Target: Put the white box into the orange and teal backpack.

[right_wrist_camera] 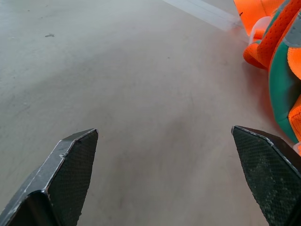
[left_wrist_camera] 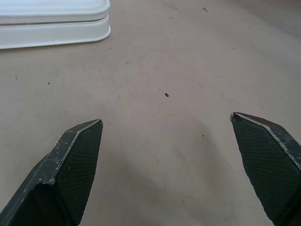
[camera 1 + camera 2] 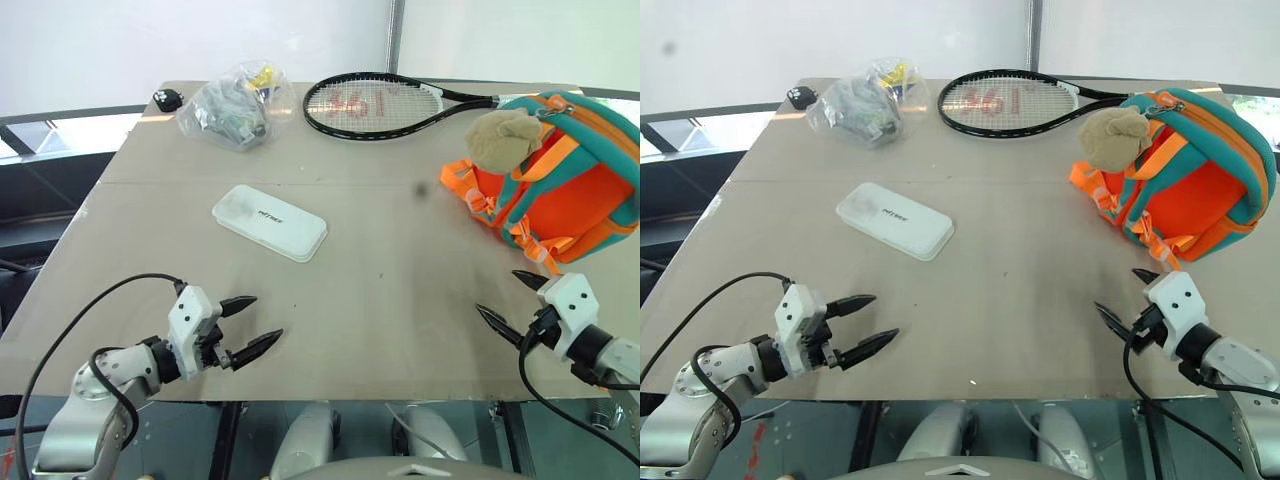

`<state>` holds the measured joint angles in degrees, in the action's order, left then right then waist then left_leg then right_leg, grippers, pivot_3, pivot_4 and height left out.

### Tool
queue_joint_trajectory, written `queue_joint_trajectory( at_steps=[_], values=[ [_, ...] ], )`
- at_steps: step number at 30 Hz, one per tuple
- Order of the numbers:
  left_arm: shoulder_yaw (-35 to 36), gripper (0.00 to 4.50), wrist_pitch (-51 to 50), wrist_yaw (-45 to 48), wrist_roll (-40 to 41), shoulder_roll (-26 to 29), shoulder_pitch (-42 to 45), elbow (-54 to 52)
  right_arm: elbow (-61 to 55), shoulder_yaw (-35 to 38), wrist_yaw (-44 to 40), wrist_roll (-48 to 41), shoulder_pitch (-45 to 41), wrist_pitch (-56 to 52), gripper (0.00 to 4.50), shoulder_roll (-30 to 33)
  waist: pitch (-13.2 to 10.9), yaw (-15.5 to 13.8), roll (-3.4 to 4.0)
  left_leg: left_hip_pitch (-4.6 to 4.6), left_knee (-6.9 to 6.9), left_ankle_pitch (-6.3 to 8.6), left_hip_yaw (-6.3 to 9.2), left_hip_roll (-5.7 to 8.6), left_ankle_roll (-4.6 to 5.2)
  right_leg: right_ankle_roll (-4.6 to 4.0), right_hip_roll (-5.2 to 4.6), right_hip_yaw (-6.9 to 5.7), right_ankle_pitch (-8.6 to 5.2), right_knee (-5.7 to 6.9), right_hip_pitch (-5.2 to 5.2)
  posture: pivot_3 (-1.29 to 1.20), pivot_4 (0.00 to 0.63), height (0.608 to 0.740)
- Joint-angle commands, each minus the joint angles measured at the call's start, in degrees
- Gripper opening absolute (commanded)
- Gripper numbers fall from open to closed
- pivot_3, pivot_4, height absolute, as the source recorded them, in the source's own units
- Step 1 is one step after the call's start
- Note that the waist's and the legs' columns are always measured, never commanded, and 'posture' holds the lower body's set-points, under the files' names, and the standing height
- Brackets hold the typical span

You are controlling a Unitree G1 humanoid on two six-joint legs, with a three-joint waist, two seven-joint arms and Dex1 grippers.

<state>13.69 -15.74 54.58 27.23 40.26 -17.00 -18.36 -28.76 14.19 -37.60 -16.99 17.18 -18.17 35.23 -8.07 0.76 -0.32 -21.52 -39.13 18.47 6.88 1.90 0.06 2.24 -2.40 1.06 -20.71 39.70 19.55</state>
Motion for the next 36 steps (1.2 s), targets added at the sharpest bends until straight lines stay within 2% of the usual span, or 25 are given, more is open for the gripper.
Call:
queue_joint_trajectory(
  at_steps=[1, 3, 7, 12, 15, 18, 22, 23, 25, 31, 36],
  values=[
    [2.7, 4.46, -1.2, -3.0, 1.8, -0.9, 2.3, -1.0, -3.2, -2.4, 1.6, -0.5, -3.0, -1.2, 4.5, -1.4, 0.0, 0.0, 0.0, 0.0, 0.0, 0.0, 0.0, 0.0, 0.0, 0.0, 0.0, 0.0, 0.0, 0.0, 0.0, 0.0, 0.15, 0.74],
    [3.8, 4.46, -4.4, -7.2, 3.6, -2.7, 6.1, 0.3, -5.1, -6.0, 3.7, -0.6, -6.8, -3.3, 4.5, -3.3, 0.0, 0.1, -0.01, 0.03, -0.01, -0.01, -0.01, -0.02, -0.01, 0.0, 0.02, 0.02, 0.0, 0.03, -0.01, 0.0, 0.15, 0.74],
    [4.3, 4.46, -10.0, -13.3, 5.2, -4.5, 15.0, 3.2, -7.9, -11.3, 8.9, 5.1, -11.2, -9.6, 4.5, -3.3, 0.1, -0.1, -0.05, 0.05, -0.05, -0.03, 0.05, -0.03, -0.04, 0.0, 0.06, -0.02, 0.0, 0.09, 0.0, 0.0, 0.15, 0.74],
    [4.4, 4.46, -14.4, -17.5, 5.6, -4.9, 21.6, 6.0, -6.9, -12.9, 8.6, 1.7, -16.4, -12.7, 4.5, -5.5, 0.0, 0.3, -0.07, -0.09, -0.03, -0.01, 0.06, 0.06, -0.02, 0.0, 0.02, -0.07, 0.0, 0.03, 0.09, 0.0, 0.15, 0.74],
    [6.0, 3.65, -18.4, -21.8, 6.2, -5.2, 28.7, 11.4, -1.9, -17.1, 9.9, 3.9, -22.3, -12.3, 4.5, -8.2, 0.1, 0.4, -0.09, -0.04, -0.03, -0.02, 0.07, 0.02, -0.03, 0.0, 0.05, -0.07, 0.0, 0.06, 0.09, 0.0, 0.15, 0.74],
    [6.5, 2.23, -20.1, -23.6, 5.7, -5.0, 37.0, 19.5, 4.8, -24.2, 10.7, 7.7, -30.2, -11.7, 3.23, -12.2, 0.1, 0.7, -0.12, 0.06, -0.06, -0.06, 0.08, 0.01, -0.1, 0.0, 0.13, -0.08, 0.0, 0.14, 0.06, 0.0, 0.15, 0.74],
    [5.9, 0.16, -18.5, -27.4, 0.9, -3.6, 46.8, 31.7, 13.0, -31.3, 10.4, 11.0, -39.5, -13.3, 1.13, -17.4, 0.1, 1.7, -0.13, 0.07, -0.08, -0.07, 0.09, 0.06, -0.11, 0.0, 0.12, -0.21, 0.0, 0.18, 0.08, 0.0, 0.15, 0.74],
    [5.0, 0.0, -18.0, -27.8, -0.9, -2.7, 48.9, 34.4, 15.2, -32.2, 9.9, 11.2, -41.5, -13.7, 0.53, -18.2, 0.1, 1.8, -0.14, 0.02, -0.09, -0.07, 0.09, 0.08, -0.11, 0.01, 0.11, -0.24, 0.01, 0.15, 0.11, 0.0, 0.15, 0.74],
    [2.0, 0.0, -15.6, -27.7, -5.5, -0.3, 53.0, 40.7, 20.5, -33.7, 7.9, 11.5, -45.5, -13.6, 0.01, -19.2, 0.0, 2.1, -0.2, -0.02, -0.17, -0.07, 0.11, 0.13, -0.11, 0.01, 0.07, -0.27, 0.01, 0.21, 0.16, 0.0, 0.15, 0.74],
    [-9.0, 0.0, -4.0, -22.1, -19.5, 5.9, 67.1, 64.6, 33.9, -36.4, 4.4, 12.4, -54.2, -11.7, 0.01, -23.9, 0.0, 3.3, -0.2, -0.19, -0.12, -0.08, 0.41, 0.33, -0.13, 0.01, 0.14, -0.73, 0.01, 0.18, 0.29, 0.0, 0.15, 0.74],
    [-18.2, 0.0, 4.6, -12.1, -29.1, 8.6, 72.3, 76.1, 39.1, -37.4, 4.1, 14.3, -57.1, -10.2, 0.01, -26.6, 0.0, 4.0, -0.2, -0.22, -0.12, -0.08, 0.65, 0.47, -0.14, 0.01, -0.26, -1.09, 0.01, 0.33, 0.46, 0.0, 0.15, 0.74]
  ],
)
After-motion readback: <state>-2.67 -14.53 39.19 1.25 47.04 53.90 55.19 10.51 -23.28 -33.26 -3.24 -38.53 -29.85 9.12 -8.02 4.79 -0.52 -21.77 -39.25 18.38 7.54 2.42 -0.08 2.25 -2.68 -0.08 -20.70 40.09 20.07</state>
